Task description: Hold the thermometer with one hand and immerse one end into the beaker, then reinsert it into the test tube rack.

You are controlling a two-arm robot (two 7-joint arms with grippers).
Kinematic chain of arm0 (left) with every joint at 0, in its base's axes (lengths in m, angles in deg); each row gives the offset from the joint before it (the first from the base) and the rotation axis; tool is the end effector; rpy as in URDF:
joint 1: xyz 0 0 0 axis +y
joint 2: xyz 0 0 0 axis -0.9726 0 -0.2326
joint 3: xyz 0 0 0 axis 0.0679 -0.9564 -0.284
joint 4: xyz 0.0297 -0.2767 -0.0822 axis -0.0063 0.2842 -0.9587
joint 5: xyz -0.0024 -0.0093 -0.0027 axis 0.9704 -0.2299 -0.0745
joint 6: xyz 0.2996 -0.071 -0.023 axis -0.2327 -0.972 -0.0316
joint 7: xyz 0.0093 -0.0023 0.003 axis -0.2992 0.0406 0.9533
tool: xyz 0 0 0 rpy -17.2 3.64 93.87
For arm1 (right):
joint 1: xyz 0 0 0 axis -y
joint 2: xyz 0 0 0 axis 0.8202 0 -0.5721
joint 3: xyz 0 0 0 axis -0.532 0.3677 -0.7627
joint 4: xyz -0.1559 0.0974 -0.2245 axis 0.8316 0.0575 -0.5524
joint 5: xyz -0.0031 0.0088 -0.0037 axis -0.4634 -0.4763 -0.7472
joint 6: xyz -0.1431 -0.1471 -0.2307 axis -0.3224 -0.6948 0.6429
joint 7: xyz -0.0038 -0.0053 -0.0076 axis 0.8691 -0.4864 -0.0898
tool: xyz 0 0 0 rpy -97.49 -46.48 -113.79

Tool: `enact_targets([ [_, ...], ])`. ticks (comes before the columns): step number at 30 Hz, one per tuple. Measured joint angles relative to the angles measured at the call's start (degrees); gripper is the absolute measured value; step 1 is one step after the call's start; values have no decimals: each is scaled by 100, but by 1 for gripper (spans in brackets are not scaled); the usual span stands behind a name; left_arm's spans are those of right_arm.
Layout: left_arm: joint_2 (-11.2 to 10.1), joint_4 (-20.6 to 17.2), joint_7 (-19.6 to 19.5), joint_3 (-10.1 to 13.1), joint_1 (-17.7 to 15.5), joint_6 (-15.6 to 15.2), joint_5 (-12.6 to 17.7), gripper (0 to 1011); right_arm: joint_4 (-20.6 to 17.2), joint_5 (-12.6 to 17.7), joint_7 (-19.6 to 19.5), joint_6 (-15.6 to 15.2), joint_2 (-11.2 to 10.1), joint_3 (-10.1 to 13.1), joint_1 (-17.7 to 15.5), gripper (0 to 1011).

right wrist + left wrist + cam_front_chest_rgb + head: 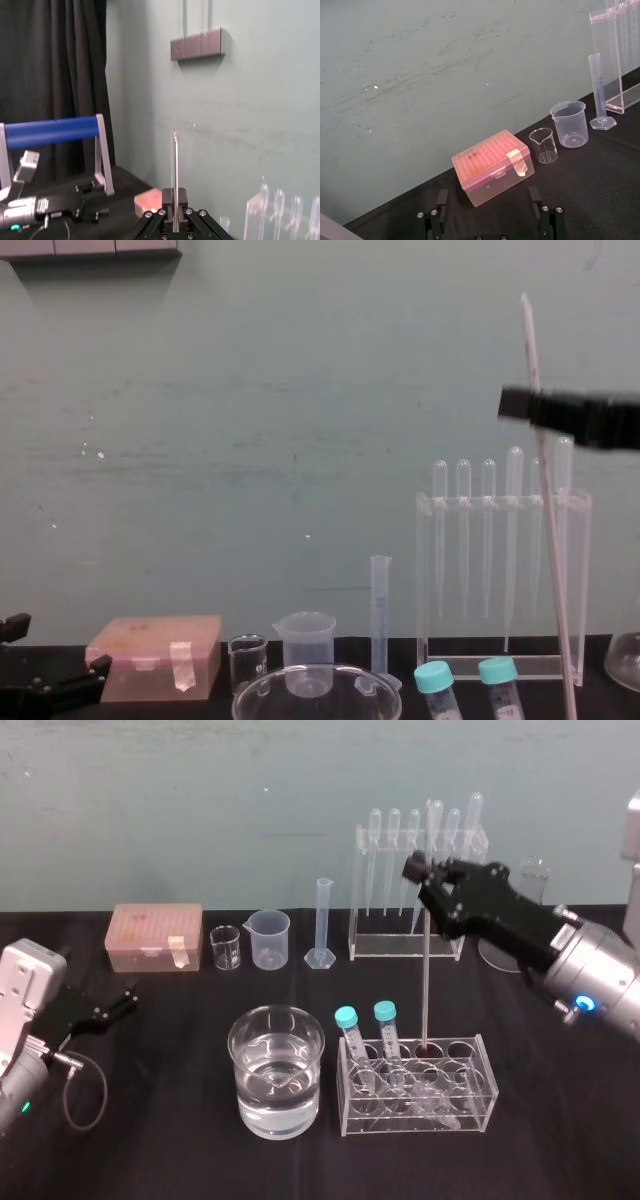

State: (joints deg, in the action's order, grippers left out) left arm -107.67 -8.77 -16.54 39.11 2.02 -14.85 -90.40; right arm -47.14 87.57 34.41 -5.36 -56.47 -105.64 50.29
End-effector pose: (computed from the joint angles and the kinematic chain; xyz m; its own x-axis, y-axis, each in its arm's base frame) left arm 0.3581 0.0826 -0.3024 0.2923 0.8803 0.3737 -0.9553 0.2873 0.0704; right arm 0.3711 -0.0604 -0.1825 0.7389 -0.6703 0.0683 0.6540 0.7379 0.1665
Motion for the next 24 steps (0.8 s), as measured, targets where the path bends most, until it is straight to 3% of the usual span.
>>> enact_targets([
  [5, 0, 0, 0, 0, 0, 0, 0, 1008, -73, 181, 141, -149, 29, 113, 284, 56],
  [11, 0, 0, 0, 0, 0, 0, 0, 1008, -69, 601, 244, -609, 106, 156, 999, 56],
  [15, 0, 0, 0, 0, 0, 0, 0, 1008, 165, 673, 334, -733, 245, 6, 1567, 56],
  [18, 0, 0, 0, 0, 0, 0, 0, 1008, 503, 685, 508, -747, 523, -296, 2043, 56],
  [24, 0, 0, 0, 0, 0, 0, 0, 1008, 860, 863, 940, -742, 983, -790, 2396, 56],
])
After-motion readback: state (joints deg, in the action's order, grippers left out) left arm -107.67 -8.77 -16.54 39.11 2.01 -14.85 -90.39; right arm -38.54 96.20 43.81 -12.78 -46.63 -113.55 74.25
